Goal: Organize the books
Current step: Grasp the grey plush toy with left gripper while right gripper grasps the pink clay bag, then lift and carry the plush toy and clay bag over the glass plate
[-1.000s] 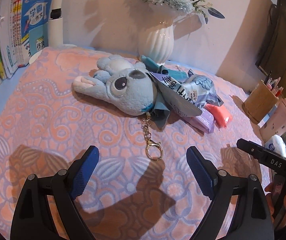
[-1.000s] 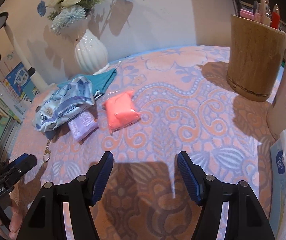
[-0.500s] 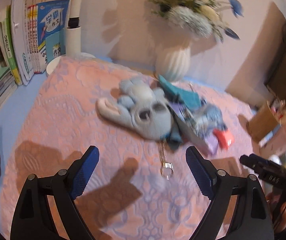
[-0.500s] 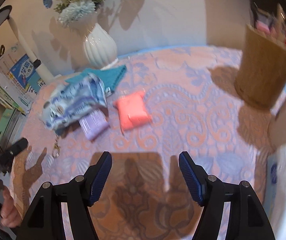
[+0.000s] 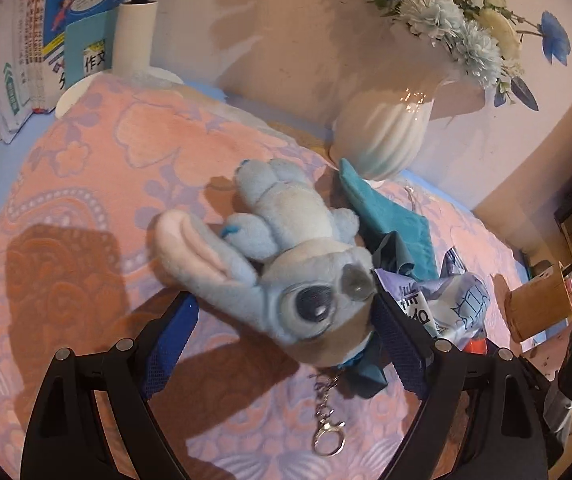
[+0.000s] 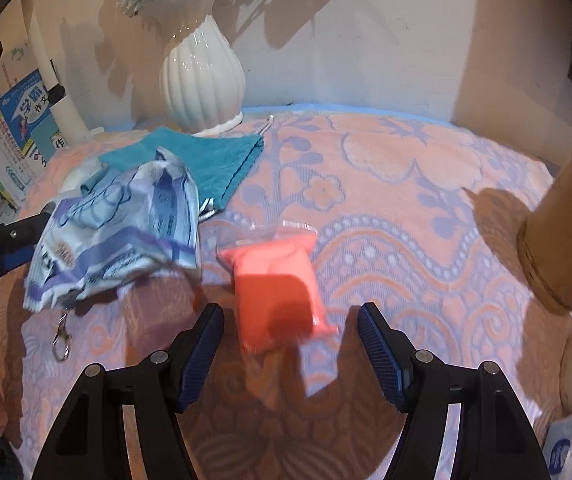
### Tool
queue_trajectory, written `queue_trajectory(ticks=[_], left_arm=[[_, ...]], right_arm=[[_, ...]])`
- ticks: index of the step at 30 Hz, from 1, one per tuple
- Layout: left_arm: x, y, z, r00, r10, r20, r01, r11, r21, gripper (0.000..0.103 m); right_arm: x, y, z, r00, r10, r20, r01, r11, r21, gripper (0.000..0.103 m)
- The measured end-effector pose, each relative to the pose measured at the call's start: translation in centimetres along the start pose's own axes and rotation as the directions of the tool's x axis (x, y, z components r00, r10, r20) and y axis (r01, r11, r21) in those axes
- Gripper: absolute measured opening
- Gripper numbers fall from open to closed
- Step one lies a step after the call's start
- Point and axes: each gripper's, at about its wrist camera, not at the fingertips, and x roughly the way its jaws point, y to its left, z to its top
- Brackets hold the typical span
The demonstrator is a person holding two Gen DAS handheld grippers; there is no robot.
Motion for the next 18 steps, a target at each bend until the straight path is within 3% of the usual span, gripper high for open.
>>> queue_trajectory(ticks=[3,5,8,11,18], left_arm=[[0.9,-0.9,0.0,1.000,0.010,-0.005,-0.010,1.000,0.020,0.087],[1.4,-1.1,-0.2,1.000,0.020,-0.006,-0.020,1.000,0.022,0.085],[1.4,-1.2,-0.3,0.999,-0.047,-0.014,0.047,0.998,0.028,0.066],[0.6,-1.8,-0.7,1.000,-0.013,0.010,0.012,0.997,0.080,0.056],[-4.2,-0.8,-2.4,0.994,-0.069,0.080,0.059,0.990,0.125,0.055]], right_arm=[[0.4,0.4,0.4,1.000,-0.013,0.010,0.013,1.000,-0.011,0.065],[0.4,0.4,0.5,1.000,-0.018,0.018,0.018,1.000,-0.013,0.055],[0.2,0.3,0.3,0.999,-0.014,0.029,0.014,1.000,-0.005,0.042],[-0.1,0.1,0.2,0.999,0.000,0.038,0.000,1.000,0.009,0.040],[-2.0,-0.4,-1.1,0.999,0.025,0.046,-0.027,0.998,0.060,0.039]])
